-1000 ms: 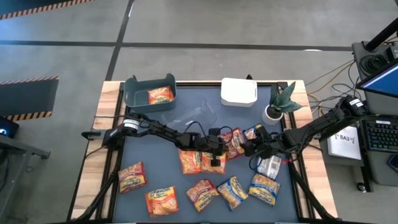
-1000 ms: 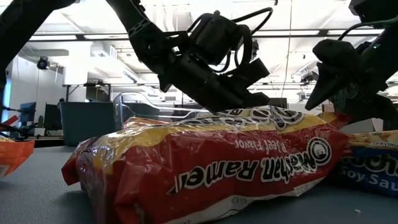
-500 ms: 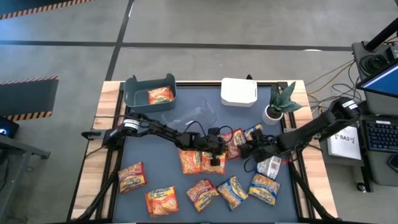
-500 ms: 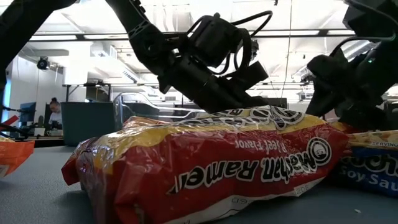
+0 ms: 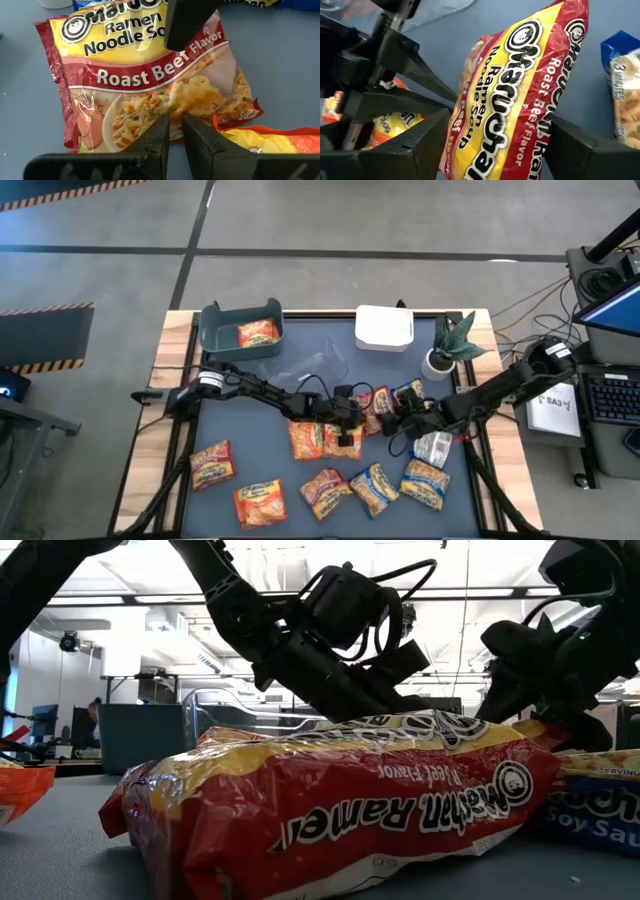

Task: Sort Maruchan noodles
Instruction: Put the red noodle pack into the white bin

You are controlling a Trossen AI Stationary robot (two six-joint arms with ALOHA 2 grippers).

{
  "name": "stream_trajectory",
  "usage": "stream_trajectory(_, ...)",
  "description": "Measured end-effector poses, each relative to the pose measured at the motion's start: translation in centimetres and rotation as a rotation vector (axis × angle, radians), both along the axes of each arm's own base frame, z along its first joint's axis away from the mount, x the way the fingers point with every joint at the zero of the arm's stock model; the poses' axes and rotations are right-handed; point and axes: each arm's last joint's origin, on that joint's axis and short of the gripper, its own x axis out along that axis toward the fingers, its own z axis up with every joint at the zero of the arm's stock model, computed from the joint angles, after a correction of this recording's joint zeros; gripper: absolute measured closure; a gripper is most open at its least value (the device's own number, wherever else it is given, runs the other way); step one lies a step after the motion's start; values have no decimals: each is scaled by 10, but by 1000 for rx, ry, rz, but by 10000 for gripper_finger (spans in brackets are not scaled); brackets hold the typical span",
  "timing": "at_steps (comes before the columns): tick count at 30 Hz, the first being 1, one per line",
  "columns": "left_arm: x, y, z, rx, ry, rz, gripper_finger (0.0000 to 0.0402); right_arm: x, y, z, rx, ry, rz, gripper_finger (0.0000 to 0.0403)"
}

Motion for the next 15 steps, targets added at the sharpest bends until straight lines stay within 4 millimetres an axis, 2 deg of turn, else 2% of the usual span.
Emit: stream_trajectory(15, 0, -1, 3, -4, -22, -2, 363, 2, 0, 2, 11, -23, 5, 237)
